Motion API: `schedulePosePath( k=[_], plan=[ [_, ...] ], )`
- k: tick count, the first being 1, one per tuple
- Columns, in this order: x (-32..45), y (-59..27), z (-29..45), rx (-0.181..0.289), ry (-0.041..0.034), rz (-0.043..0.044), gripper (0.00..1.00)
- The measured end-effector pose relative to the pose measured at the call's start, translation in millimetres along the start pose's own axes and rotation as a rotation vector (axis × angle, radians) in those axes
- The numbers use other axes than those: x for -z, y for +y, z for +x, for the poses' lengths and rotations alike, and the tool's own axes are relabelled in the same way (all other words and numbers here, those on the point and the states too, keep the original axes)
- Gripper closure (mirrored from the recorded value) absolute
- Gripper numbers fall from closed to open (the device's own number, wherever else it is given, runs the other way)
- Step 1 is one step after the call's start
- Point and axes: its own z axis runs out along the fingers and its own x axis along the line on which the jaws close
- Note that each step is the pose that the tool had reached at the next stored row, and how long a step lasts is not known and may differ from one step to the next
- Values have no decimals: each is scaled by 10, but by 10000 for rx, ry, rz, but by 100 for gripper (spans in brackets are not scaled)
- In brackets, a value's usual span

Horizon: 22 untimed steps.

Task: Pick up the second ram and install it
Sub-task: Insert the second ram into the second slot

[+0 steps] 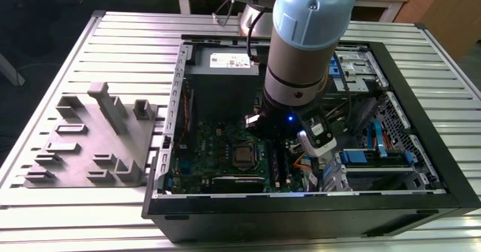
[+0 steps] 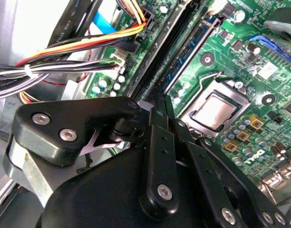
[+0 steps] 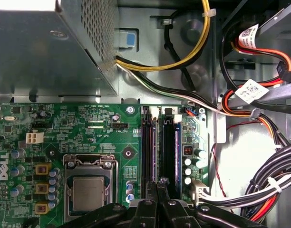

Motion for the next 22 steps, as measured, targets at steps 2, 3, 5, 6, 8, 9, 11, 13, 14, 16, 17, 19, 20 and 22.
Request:
schedulePosePath(
  k=[2,3,5,6,8,9,11,13,14,16,17,19,20,22],
  plan=[
    [0,0,0,1,0,-1,92],
    [-1,0,0,1,-1,-1,92],
    [-1,0,0,1,-1,-2,91],
    [-1,0,0,0,-1,-2,85],
    [-1,0,0,0,-1,-3,85],
    [-1,0,0,1,-1,-3,78],
    [-1,0,0,1,-1,-2,78],
    [13,1,-1,1,0,-1,78],
    [31,2,-1,0,-1,-2,78],
    [82,5,-3,0,-1,-3,78],
    [110,7,-5,1,-3,-3,78],
    [173,11,-7,2,-8,-3,78],
    [229,14,-10,2,-14,-2,78],
    [264,16,-11,1,-18,-2,78]
  ],
)
